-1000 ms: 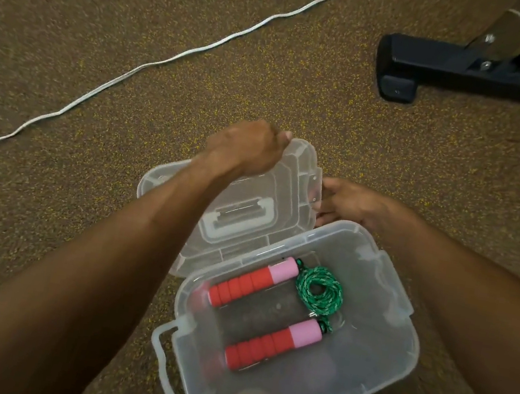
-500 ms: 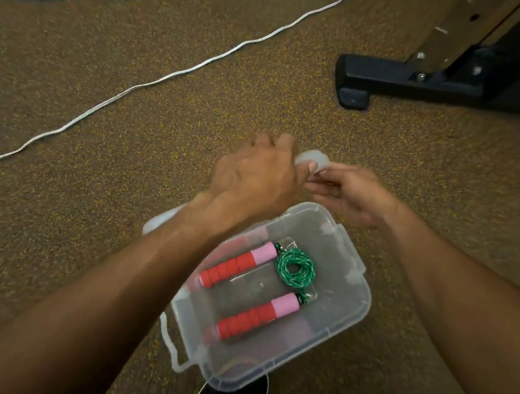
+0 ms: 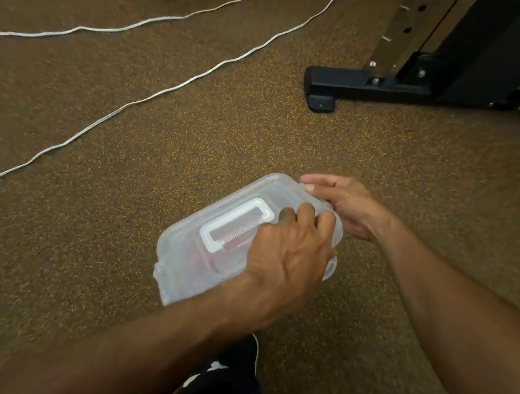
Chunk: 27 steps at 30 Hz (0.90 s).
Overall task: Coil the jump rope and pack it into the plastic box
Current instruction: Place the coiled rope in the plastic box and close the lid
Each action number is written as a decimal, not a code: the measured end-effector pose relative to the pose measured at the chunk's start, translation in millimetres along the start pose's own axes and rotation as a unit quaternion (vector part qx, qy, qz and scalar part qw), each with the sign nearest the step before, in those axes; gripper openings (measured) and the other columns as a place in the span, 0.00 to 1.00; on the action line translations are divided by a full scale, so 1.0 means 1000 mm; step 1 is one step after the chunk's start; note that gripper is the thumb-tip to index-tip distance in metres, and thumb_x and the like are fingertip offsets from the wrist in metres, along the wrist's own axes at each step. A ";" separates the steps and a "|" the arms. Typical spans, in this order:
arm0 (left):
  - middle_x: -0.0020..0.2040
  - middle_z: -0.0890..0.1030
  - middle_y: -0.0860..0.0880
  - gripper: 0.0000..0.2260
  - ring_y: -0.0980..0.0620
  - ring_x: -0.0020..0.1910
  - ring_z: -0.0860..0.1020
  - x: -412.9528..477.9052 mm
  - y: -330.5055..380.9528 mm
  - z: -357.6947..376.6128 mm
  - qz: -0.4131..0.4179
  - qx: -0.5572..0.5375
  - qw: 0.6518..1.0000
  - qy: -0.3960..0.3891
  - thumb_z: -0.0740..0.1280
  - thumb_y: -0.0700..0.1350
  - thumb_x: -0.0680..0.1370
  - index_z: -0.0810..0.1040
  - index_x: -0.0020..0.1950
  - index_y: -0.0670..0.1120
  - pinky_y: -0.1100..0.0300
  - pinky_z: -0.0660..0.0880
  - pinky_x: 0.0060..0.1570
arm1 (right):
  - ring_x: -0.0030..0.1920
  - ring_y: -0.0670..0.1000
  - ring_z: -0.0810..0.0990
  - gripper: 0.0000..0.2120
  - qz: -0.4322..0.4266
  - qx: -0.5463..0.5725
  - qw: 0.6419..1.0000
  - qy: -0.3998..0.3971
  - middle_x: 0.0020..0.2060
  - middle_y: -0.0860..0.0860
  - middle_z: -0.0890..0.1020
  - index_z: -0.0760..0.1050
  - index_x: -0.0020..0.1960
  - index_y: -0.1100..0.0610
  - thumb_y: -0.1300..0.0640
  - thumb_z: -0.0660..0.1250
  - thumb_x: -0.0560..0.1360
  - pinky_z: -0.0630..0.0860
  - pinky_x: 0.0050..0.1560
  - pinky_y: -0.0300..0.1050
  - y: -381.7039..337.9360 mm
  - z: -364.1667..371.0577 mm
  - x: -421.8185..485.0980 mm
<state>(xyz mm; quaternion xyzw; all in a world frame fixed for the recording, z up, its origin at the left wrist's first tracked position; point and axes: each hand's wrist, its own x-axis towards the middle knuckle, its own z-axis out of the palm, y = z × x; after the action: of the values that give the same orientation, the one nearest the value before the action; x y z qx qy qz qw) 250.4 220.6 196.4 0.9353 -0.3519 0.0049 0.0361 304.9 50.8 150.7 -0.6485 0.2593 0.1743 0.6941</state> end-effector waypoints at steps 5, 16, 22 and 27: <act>0.43 0.76 0.47 0.17 0.49 0.37 0.77 -0.009 0.012 0.020 0.041 0.023 0.998 -0.039 0.70 0.58 0.73 0.71 0.52 0.48 0.57 0.62 0.25 | 0.55 0.53 0.82 0.13 -0.029 -0.068 0.997 0.018 0.57 0.56 0.84 0.80 0.60 0.54 0.59 0.72 0.76 0.78 0.62 0.55 0.017 -0.003 -0.011; 0.52 0.76 0.43 0.17 0.44 0.44 0.79 -0.005 0.020 0.055 0.100 -0.004 0.993 -0.061 0.62 0.56 0.80 0.68 0.61 0.44 0.53 0.66 0.31 | 0.60 0.51 0.80 0.25 -0.069 -0.218 0.972 0.055 0.60 0.47 0.79 0.76 0.69 0.50 0.60 0.74 0.73 0.76 0.65 0.55 0.035 0.001 -0.021; 0.59 0.75 0.44 0.26 0.43 0.54 0.77 -0.006 0.009 0.060 0.097 -0.050 0.993 -0.043 0.56 0.67 0.77 0.69 0.62 0.47 0.48 0.72 0.45 | 0.57 0.53 0.80 0.25 -0.094 -0.317 0.938 0.104 0.58 0.51 0.80 0.76 0.69 0.46 0.55 0.75 0.73 0.77 0.61 0.53 0.041 -0.001 -0.027; 0.76 0.62 0.41 0.42 0.36 0.75 0.58 0.003 -0.038 0.067 -0.047 -0.034 0.997 -0.045 0.48 0.80 0.67 0.60 0.74 0.56 0.31 0.52 0.71 | 0.62 0.56 0.79 0.33 -0.024 -0.195 0.979 0.054 0.66 0.55 0.76 0.63 0.77 0.47 0.55 0.72 0.76 0.78 0.61 0.59 0.052 -0.003 -0.029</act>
<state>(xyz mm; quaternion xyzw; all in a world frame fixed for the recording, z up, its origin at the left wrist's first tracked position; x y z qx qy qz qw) 276.5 241.8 127.3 0.9484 -0.3085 -0.0507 0.0520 251.2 55.2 125.7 -0.7862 0.2414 0.1694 0.5431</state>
